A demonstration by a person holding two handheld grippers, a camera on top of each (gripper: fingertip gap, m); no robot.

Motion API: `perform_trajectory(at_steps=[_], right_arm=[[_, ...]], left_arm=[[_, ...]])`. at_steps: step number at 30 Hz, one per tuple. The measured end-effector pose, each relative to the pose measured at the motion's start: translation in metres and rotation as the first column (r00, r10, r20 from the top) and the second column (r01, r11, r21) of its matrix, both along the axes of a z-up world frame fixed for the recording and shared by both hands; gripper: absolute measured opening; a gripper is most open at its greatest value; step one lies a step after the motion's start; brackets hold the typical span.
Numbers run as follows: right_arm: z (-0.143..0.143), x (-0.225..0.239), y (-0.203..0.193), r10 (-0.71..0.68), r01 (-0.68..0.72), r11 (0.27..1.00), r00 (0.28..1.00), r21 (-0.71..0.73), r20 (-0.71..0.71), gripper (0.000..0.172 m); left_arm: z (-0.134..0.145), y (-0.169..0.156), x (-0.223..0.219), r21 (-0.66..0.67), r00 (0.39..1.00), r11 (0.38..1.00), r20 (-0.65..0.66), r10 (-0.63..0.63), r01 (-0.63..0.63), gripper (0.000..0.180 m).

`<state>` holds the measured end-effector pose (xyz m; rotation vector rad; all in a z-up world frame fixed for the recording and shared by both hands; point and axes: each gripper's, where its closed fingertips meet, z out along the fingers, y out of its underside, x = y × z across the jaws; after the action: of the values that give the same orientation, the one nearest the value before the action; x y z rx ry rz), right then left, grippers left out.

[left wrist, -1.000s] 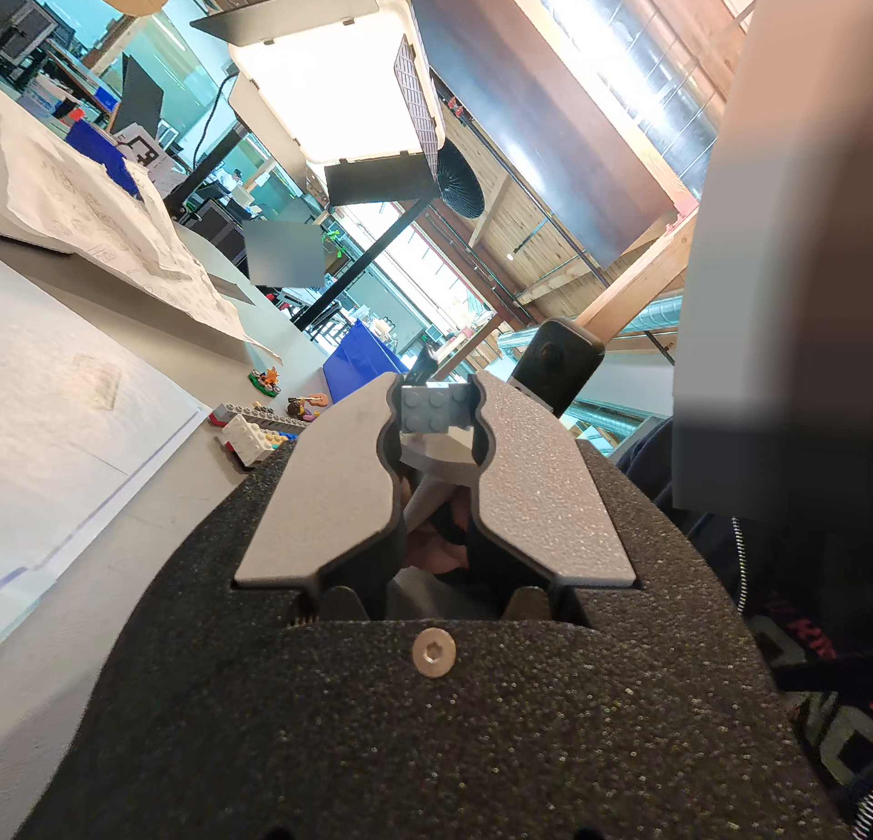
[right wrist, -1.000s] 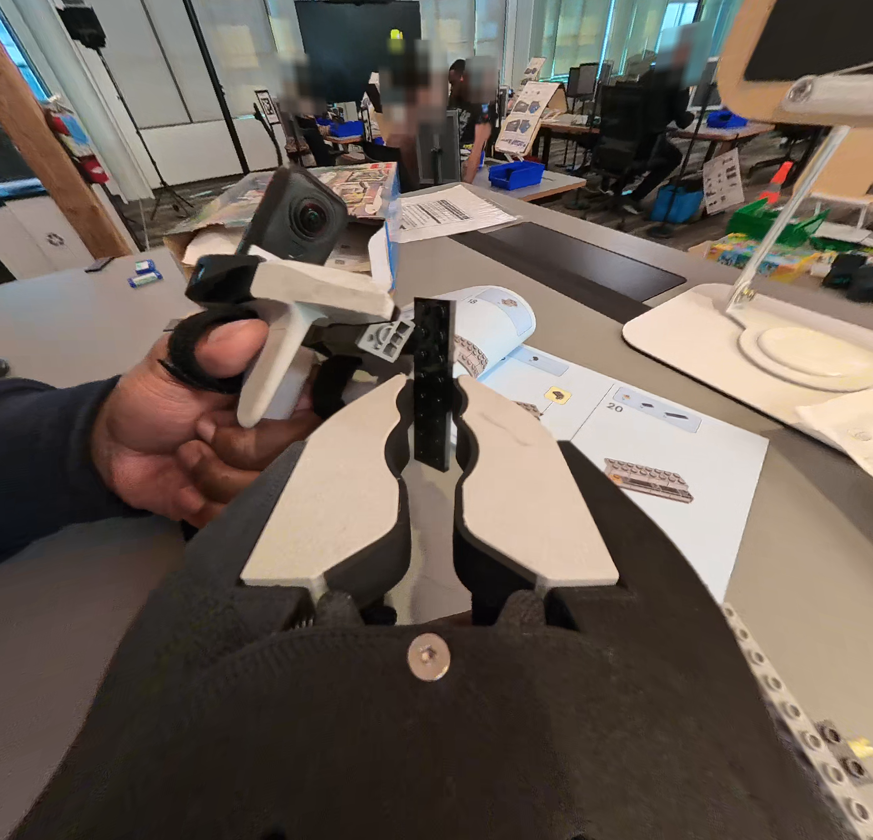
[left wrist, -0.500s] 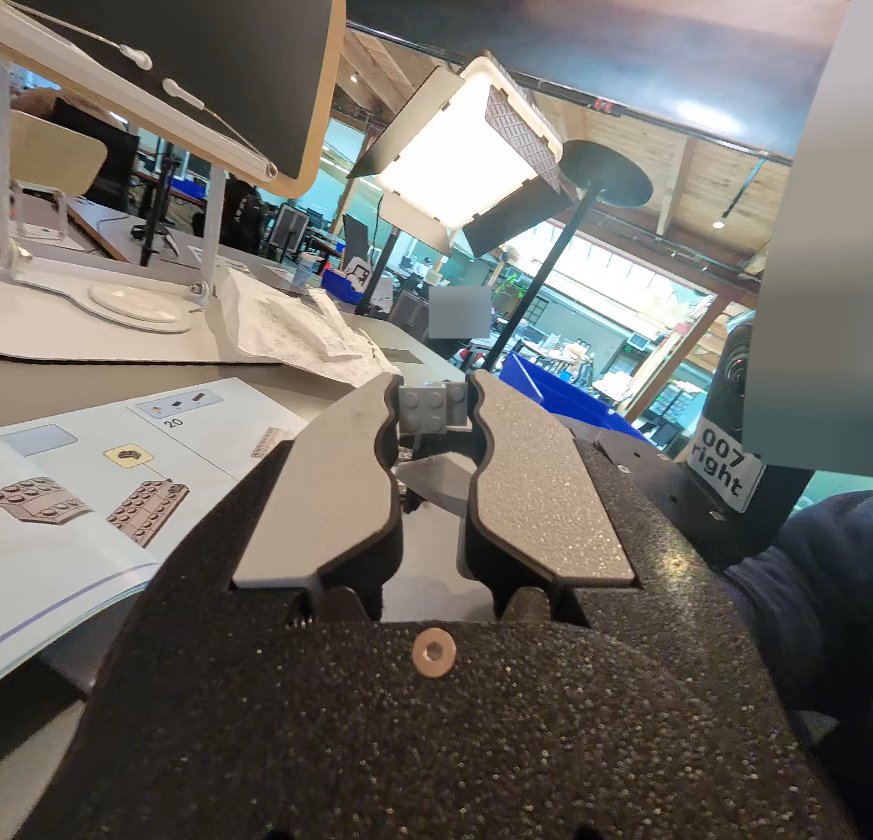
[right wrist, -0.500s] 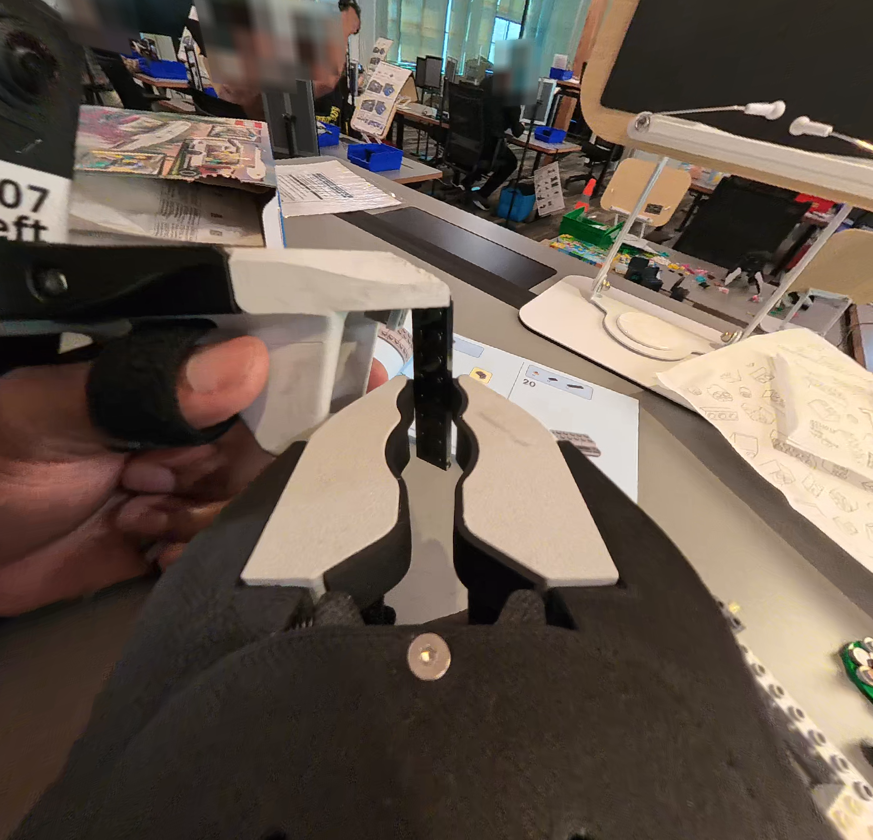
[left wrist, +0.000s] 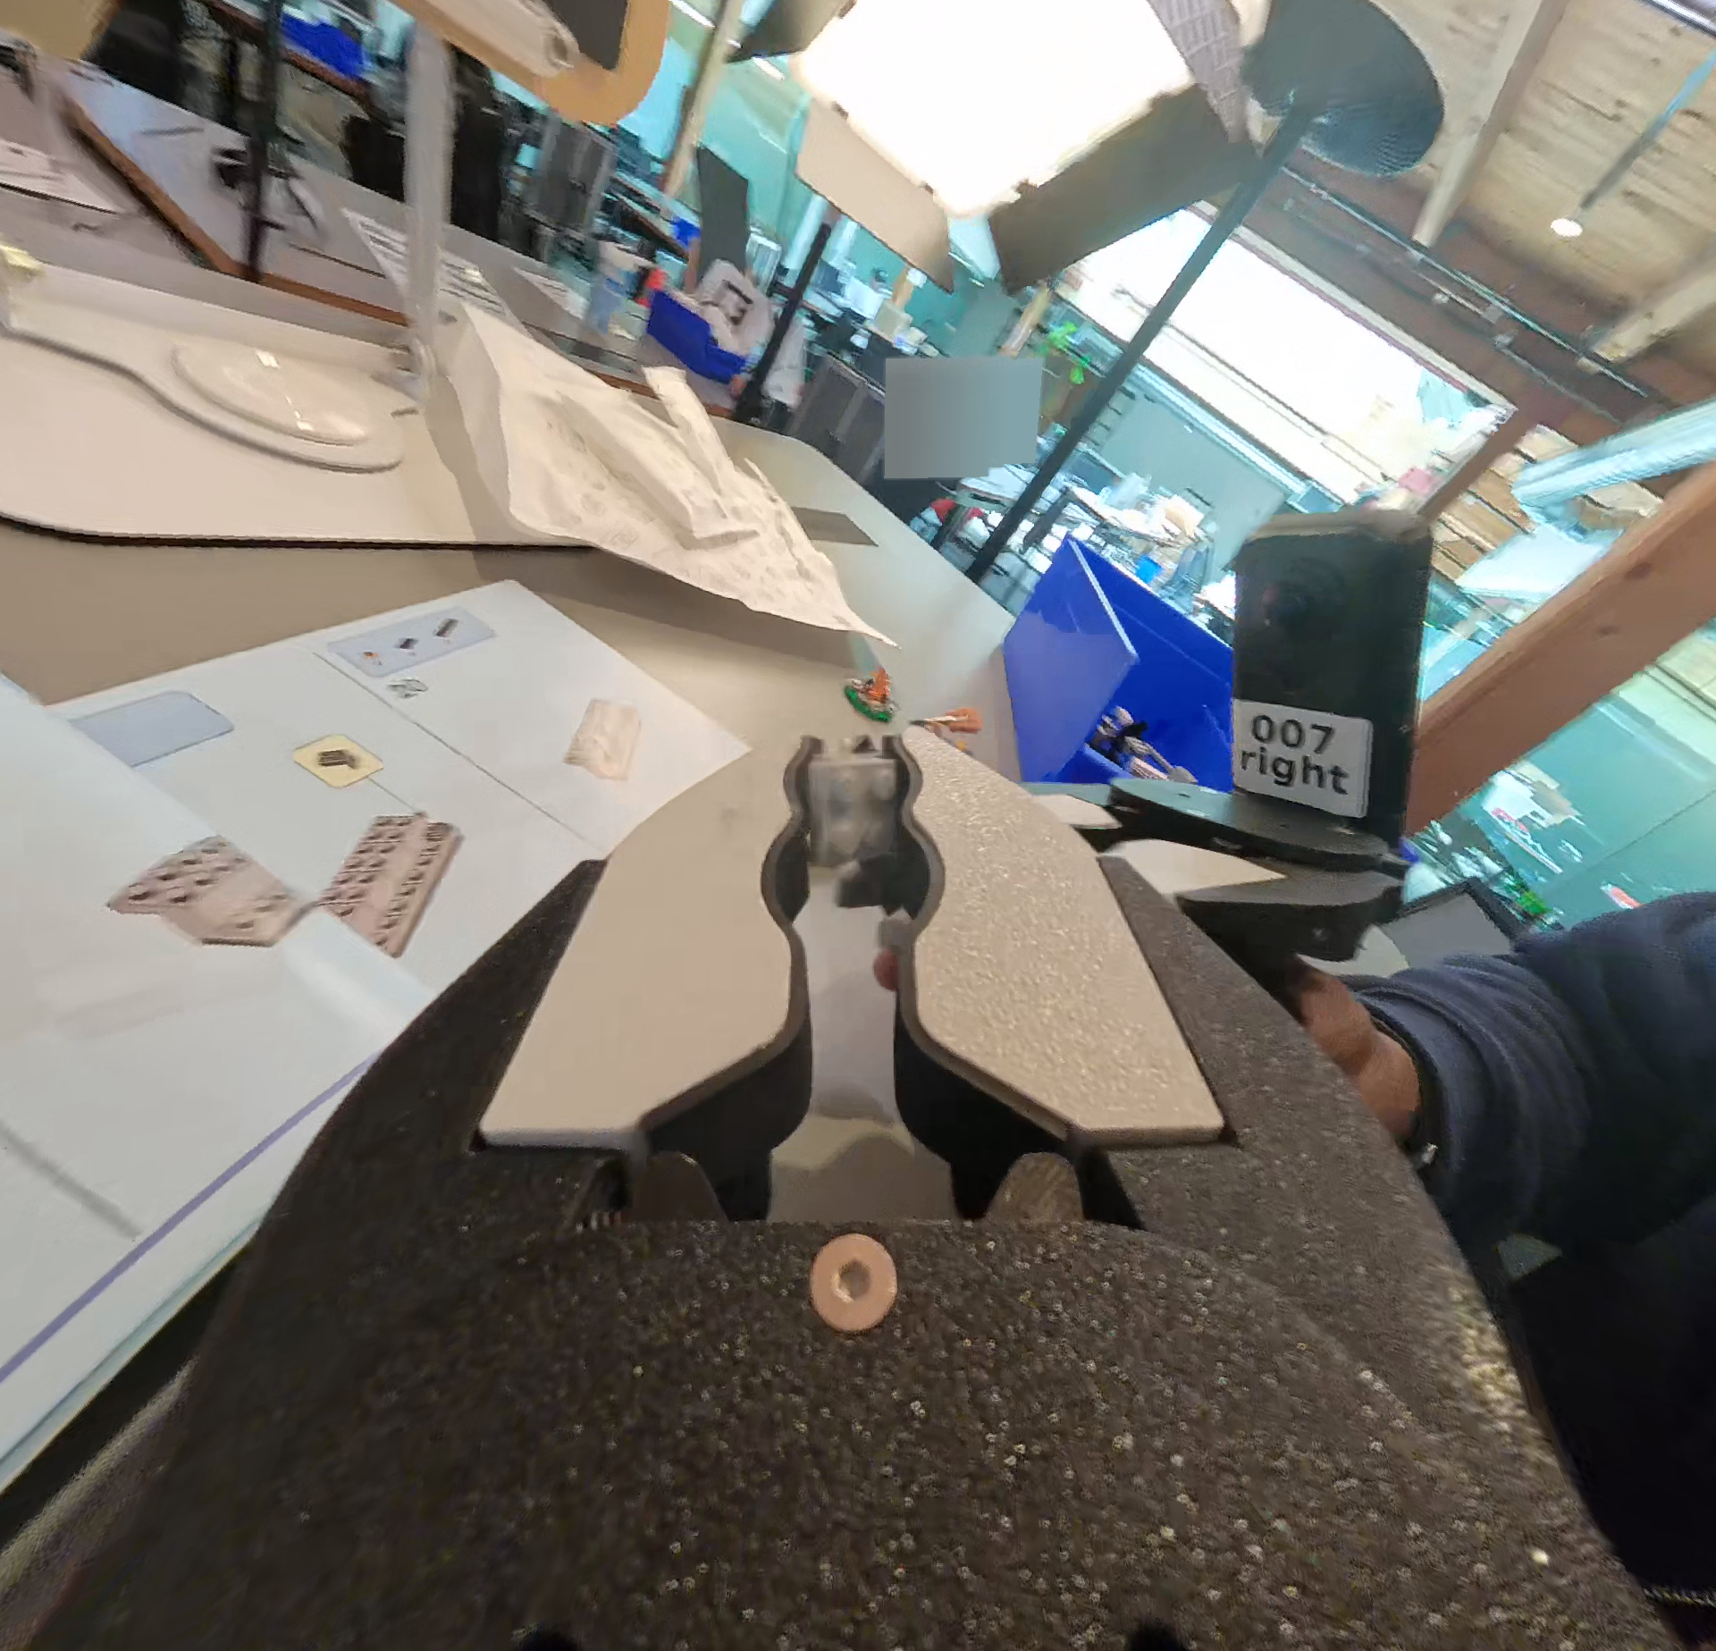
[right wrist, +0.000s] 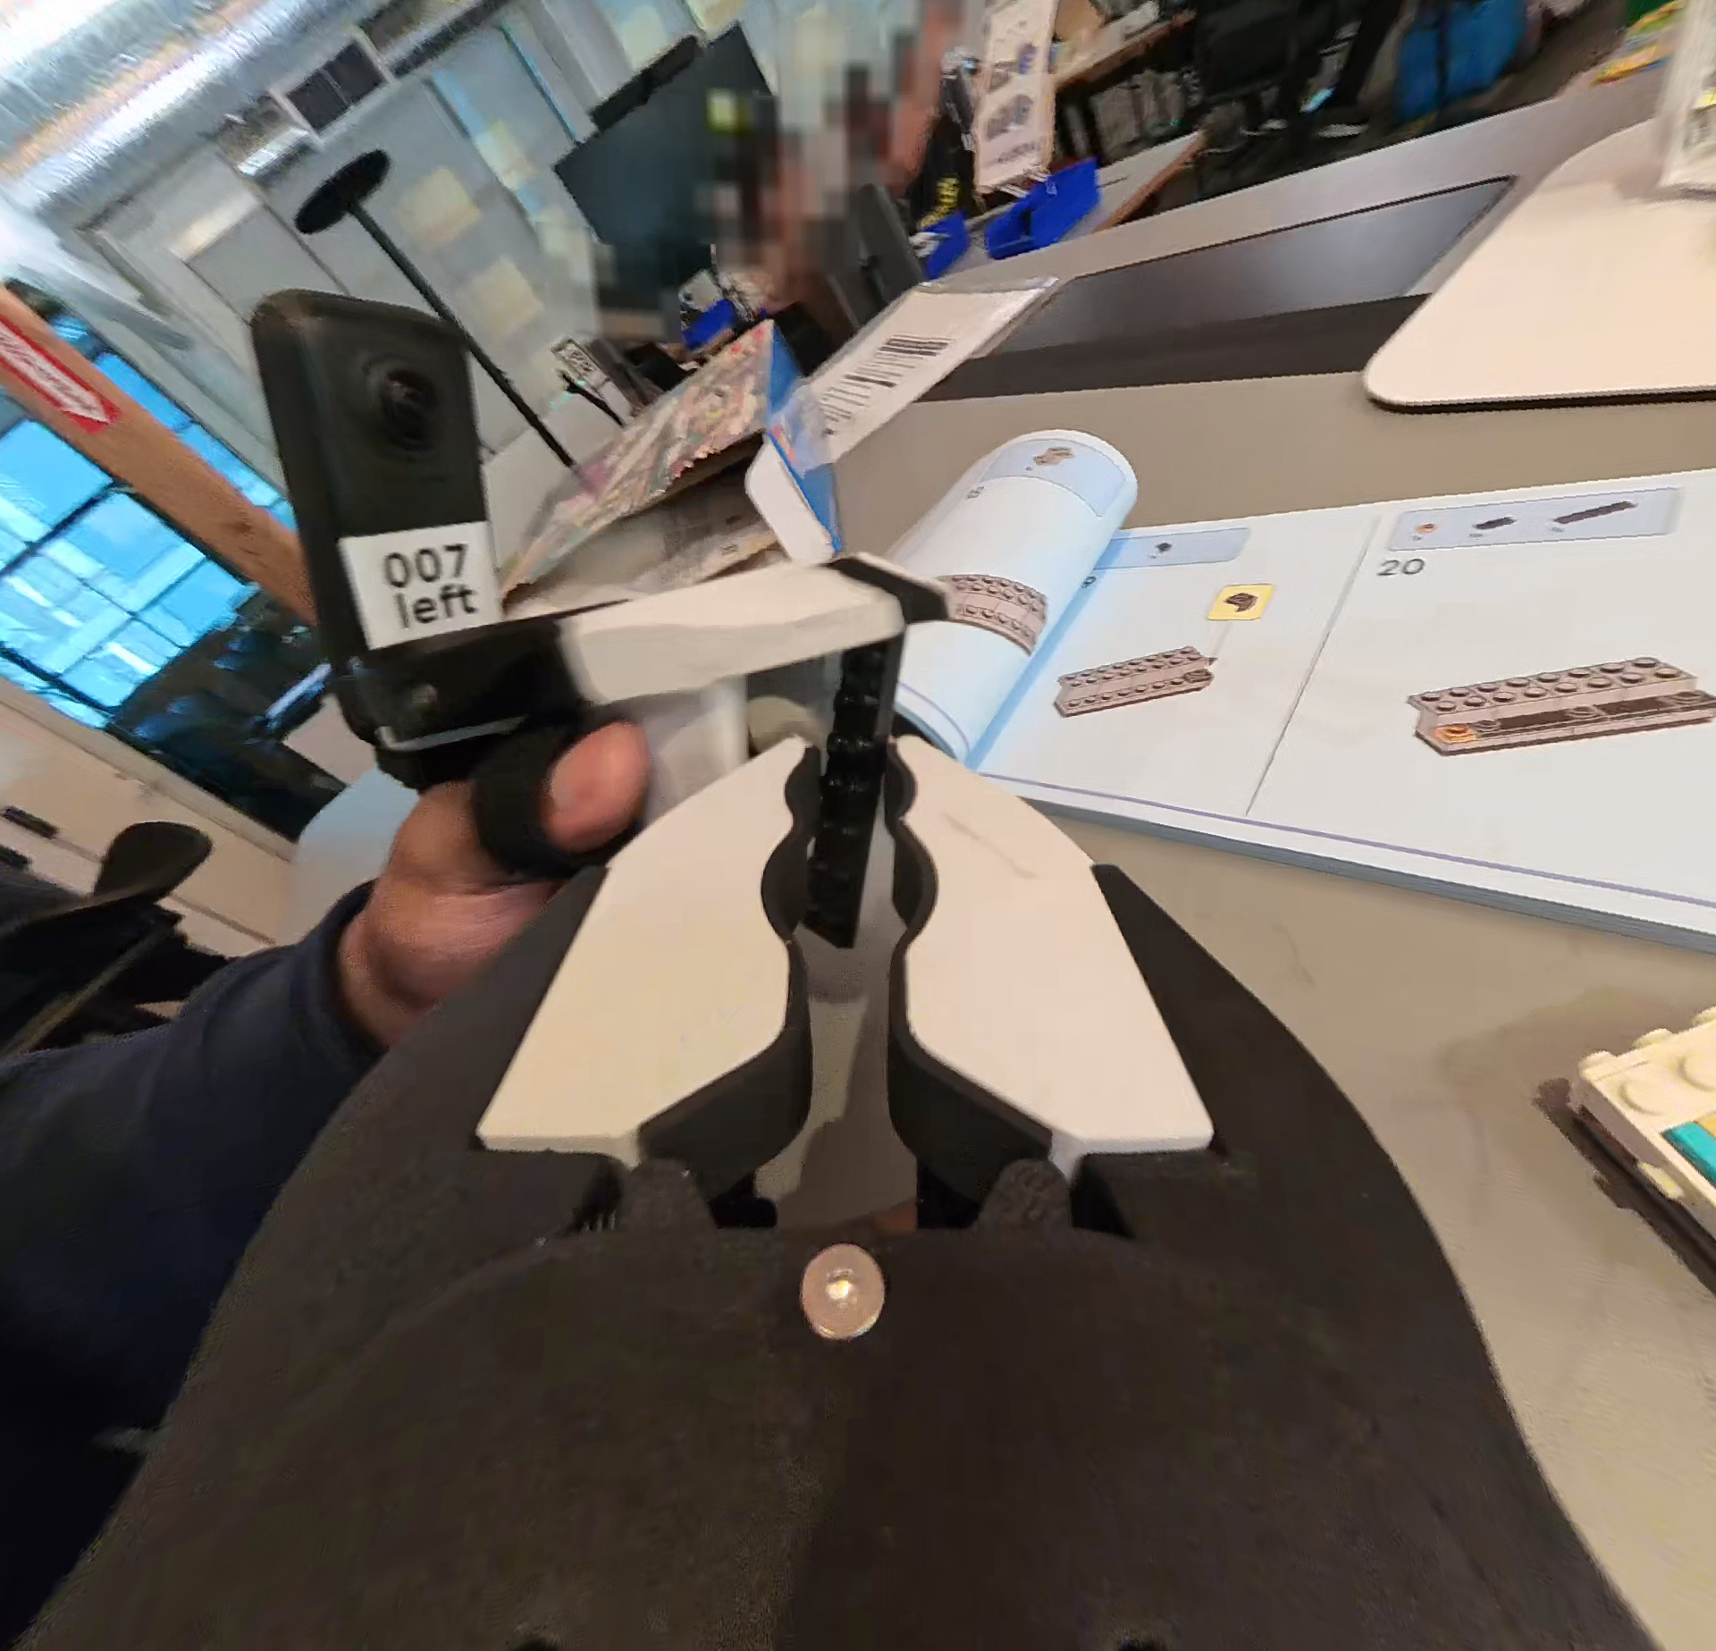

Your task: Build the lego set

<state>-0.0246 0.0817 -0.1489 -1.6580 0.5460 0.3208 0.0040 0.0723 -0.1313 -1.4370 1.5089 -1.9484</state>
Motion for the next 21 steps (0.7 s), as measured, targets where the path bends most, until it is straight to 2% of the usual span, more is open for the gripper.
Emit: perform_trajectory(at_steps=[6,11,16,19,21], right_arm=[[0.002,-0.002,-0.001,0.028,-0.027,0.999,0.999,0.037,-0.034,0.011],[0.008,0.006,-0.004,0.016,-0.004,0.994,0.994,0.109,-0.105,0.005],[0.017,0.018,-0.013,0.019,0.054,0.967,0.959,0.249,-0.282,0.005],[0.014,0.027,-0.019,0.007,0.084,0.965,0.938,0.247,-0.345,0.005],[0.014,0.031,-0.023,0.008,0.078,0.968,0.941,0.240,-0.338,0.005]], left_arm=[[-0.003,0.002,0.000,0.026,0.999,0.999,-0.006,-0.034,0.034,0.014],[0.007,0.000,0.001,-0.062,0.997,0.996,-0.023,-0.069,0.068,0.014],[0.015,-0.012,0.016,0.049,0.999,0.999,-0.039,0.007,-0.005,0.014],[0.010,-0.018,0.028,0.062,0.994,0.998,-0.104,0.014,-0.008,0.014],[0.009,-0.022,0.031,0.047,0.992,0.999,-0.129,-0.009,0.015,0.014]])
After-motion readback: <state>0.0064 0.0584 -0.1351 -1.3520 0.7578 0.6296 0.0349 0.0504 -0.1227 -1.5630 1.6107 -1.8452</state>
